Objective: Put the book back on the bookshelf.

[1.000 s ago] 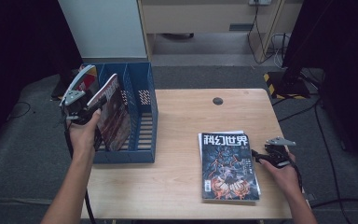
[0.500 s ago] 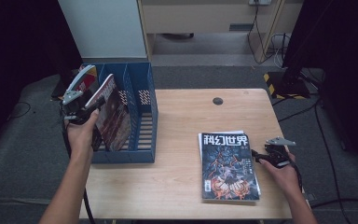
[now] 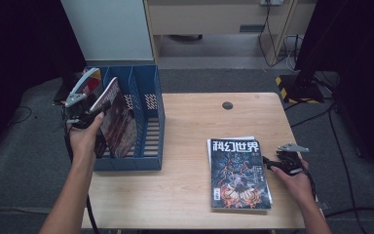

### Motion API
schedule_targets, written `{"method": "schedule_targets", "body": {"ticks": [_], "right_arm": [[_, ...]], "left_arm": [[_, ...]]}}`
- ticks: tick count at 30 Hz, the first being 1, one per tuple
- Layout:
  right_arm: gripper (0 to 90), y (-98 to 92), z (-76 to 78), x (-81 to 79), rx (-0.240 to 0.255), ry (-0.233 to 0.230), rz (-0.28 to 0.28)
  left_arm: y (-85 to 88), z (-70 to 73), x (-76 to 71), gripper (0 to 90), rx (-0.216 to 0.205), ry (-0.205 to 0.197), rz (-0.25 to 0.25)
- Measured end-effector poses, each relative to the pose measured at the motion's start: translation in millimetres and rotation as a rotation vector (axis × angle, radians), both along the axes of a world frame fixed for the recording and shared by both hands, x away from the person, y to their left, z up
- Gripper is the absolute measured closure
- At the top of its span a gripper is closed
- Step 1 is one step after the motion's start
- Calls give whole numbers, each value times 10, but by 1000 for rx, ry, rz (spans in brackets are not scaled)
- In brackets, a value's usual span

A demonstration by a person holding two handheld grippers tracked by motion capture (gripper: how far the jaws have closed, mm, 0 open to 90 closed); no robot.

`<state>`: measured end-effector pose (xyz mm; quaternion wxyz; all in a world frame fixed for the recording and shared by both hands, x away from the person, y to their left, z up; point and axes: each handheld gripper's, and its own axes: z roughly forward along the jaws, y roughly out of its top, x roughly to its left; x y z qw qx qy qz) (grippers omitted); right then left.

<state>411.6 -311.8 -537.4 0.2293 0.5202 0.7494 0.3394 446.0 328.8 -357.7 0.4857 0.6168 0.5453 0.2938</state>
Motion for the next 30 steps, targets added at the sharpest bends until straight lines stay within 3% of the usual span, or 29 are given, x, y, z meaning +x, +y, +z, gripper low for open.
{"method": "schedule_targets", "body": {"ticks": [6,18,30], "right_arm": [[319,0,0,0,0,0,0],[319,-2,0,0,-2,0,6],[319,-1,0,0,-1,0,4]], "left_arm": [[-16,24,-23,824,31,1,13],[-5,54,-73,836,-49,-55,5],[-89,137,-38,837,-55,-100,13]]}}
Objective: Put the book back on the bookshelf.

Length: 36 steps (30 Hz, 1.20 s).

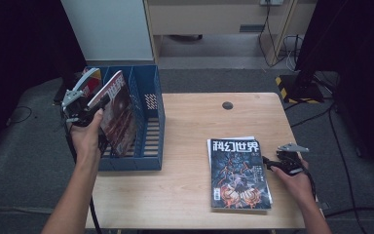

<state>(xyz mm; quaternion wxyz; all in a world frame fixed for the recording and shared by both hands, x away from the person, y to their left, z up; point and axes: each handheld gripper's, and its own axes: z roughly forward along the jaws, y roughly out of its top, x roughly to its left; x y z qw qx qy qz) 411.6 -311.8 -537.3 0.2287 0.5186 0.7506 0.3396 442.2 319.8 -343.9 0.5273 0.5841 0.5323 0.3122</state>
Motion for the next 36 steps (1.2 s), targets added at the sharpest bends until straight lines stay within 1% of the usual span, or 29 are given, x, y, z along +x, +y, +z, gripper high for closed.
{"method": "schedule_targets", "body": {"ticks": [5,13,16,20,25,29,34,36], "right_arm": [[319,0,0,0,0,0,1],[319,-1,0,0,-1,0,3],[319,-1,0,0,-1,0,4],[319,-1,0,0,-1,0,4],[319,-1,0,0,-1,0,3],[319,-1,0,-1,-1,0,4],[319,-1,0,-1,-1,0,4],[319,-1,0,-1,-1,0,4]], "left_arm": [[-49,-22,52,837,7,-3,3],[-78,-39,134,836,19,-1,17],[-80,-54,156,836,15,-3,21],[-85,-70,175,836,12,-11,25],[-112,-88,199,836,14,-11,30],[-127,-106,211,836,5,-20,28],[-150,-116,225,836,19,-21,21],[-144,-126,229,836,17,-20,22]]}}
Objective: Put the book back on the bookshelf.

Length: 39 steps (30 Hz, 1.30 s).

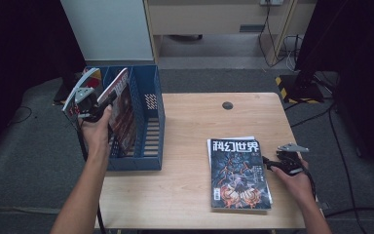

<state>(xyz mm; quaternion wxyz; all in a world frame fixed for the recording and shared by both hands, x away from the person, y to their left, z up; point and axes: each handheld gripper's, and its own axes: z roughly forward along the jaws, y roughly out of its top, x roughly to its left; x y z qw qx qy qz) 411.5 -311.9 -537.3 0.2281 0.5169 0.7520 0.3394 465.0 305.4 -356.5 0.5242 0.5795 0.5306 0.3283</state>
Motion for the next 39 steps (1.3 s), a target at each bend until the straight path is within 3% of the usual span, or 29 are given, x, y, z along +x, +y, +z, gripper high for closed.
{"method": "schedule_targets", "body": {"ticks": [18,24,33,39], "right_arm": [[320,0,0,0,0,0,1],[319,0,0,0,0,0,1],[319,0,0,0,0,0,1],[319,0,0,0,0,0,1]], "left_arm": [[103,-93,-51,835,-19,1,27],[137,-95,-88,835,4,21,47],[188,-94,-105,831,4,40,61],[178,-81,-122,814,39,41,63]]}}
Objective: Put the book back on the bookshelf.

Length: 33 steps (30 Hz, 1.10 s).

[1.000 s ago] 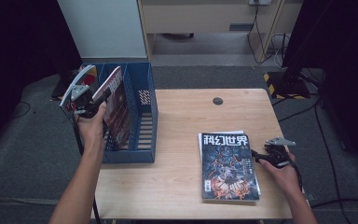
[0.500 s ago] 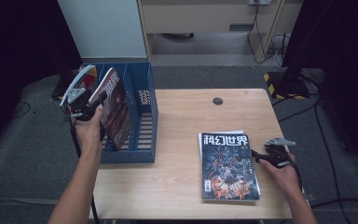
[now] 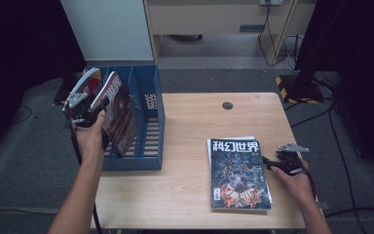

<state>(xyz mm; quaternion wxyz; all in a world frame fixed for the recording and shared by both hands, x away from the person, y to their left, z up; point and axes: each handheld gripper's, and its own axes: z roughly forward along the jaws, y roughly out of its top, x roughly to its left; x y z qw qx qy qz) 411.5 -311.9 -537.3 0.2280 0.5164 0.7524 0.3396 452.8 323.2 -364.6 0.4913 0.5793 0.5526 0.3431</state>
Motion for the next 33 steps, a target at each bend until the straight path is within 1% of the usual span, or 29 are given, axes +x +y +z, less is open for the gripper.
{"method": "schedule_targets", "body": {"ticks": [3,6,8,11,14,19,26,28,31,33], "right_arm": [[318,0,0,0,0,0,0],[318,0,0,0,0,0,1],[317,0,0,1,0,0,1],[315,1,0,1,0,0,1],[312,2,-1,2,-1,-1,1],[306,4,1,2,-2,1,3],[301,9,-1,3,1,-1,1],[300,5,-2,6,-3,-4,6],[298,7,-1,5,-4,-2,7],[298,8,-2,4,-3,-1,6]], "left_arm": [[8,8,-20,782,14,7,0],[12,-11,-39,719,30,29,-6],[14,-25,-67,678,30,30,-6],[23,-50,-129,651,38,30,-10],[34,-80,-184,617,28,34,-16],[37,-145,-301,595,29,34,-27],[63,-252,-443,584,17,39,-32],[64,-271,-476,581,19,40,-38],[64,-307,-529,572,37,48,-48],[72,-339,-570,571,39,54,-54]]}}
